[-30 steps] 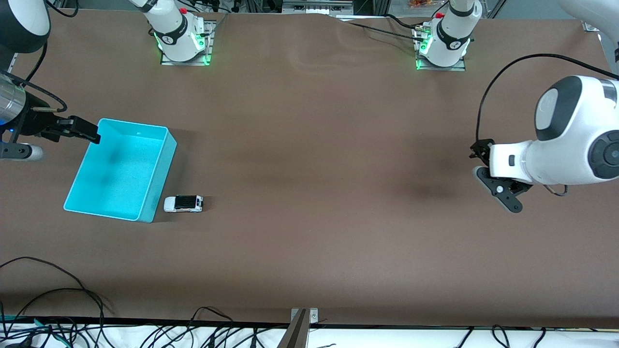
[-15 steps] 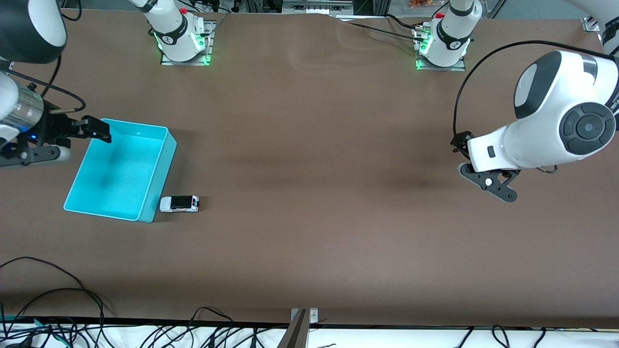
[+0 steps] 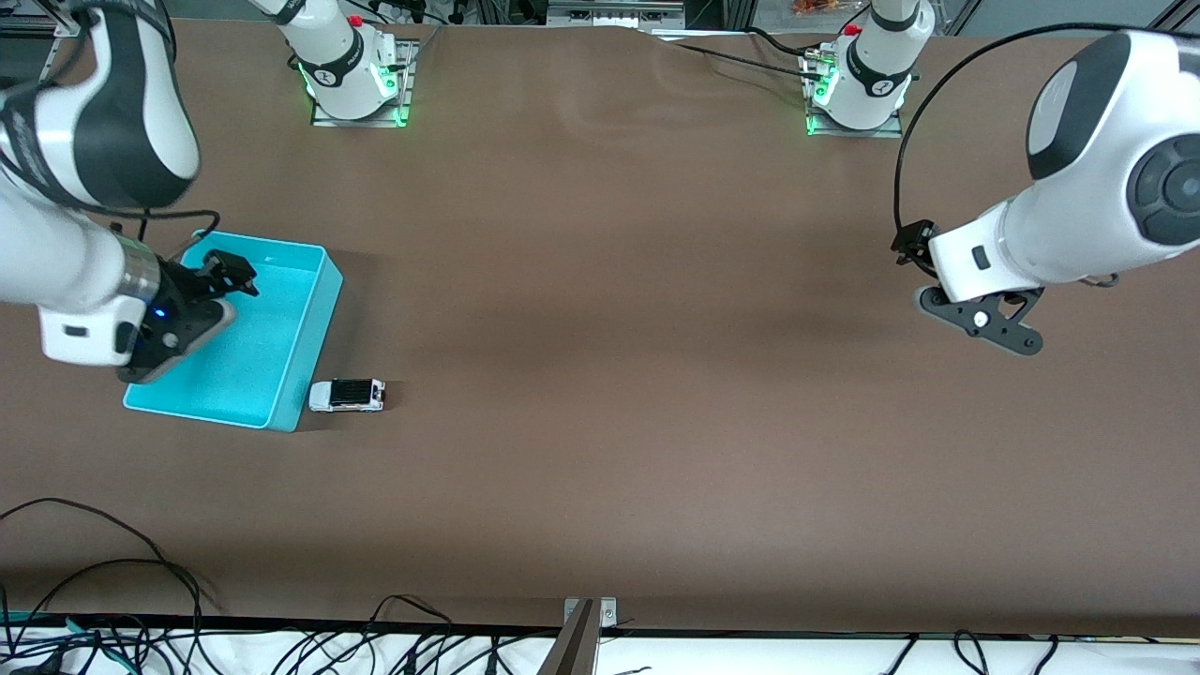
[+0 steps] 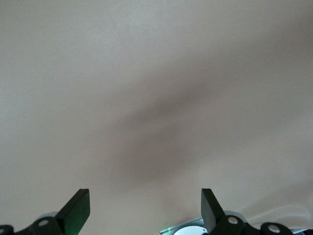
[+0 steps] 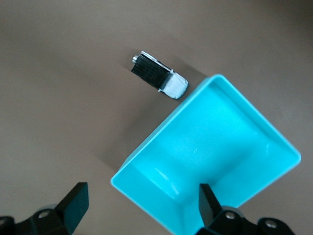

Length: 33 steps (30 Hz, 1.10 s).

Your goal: Wind and store white jeep toy

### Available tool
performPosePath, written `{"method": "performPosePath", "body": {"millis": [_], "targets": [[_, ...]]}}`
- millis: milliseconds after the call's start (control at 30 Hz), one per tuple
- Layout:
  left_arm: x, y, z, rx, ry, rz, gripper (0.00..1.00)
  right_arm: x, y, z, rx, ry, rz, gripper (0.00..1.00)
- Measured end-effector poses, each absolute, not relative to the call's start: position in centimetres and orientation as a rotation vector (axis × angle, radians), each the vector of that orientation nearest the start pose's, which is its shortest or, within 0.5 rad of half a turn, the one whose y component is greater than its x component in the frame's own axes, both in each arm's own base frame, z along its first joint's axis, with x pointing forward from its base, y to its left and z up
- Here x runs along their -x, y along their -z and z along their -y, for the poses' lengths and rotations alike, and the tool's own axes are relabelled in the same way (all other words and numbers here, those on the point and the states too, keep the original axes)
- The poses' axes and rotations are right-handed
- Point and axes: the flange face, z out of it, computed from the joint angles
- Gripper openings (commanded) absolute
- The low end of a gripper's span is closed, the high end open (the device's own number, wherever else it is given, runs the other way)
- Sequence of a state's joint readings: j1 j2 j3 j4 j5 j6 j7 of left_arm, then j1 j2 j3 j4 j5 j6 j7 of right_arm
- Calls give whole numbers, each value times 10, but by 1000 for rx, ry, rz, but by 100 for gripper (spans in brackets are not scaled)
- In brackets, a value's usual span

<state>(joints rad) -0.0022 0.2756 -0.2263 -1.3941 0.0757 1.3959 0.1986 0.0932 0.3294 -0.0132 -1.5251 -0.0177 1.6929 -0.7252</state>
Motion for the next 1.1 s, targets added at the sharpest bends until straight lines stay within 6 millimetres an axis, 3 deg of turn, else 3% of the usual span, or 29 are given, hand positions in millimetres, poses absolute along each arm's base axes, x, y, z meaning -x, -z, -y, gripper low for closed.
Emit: {"method": "performPosePath", "body": {"millis": [334, 601, 1101], "targets": [[-588, -574, 70, 3040, -225, -513, 100, -664, -380, -69, 2587, -240, 1652, 100], [-566, -596, 56, 3058, -67, -470, 100, -675, -319, -92, 2350, -208, 1943, 100], [-556, -609, 54, 3065, 46, -399, 100, -678, -236, -96, 2282, -94, 2078, 100]]}}
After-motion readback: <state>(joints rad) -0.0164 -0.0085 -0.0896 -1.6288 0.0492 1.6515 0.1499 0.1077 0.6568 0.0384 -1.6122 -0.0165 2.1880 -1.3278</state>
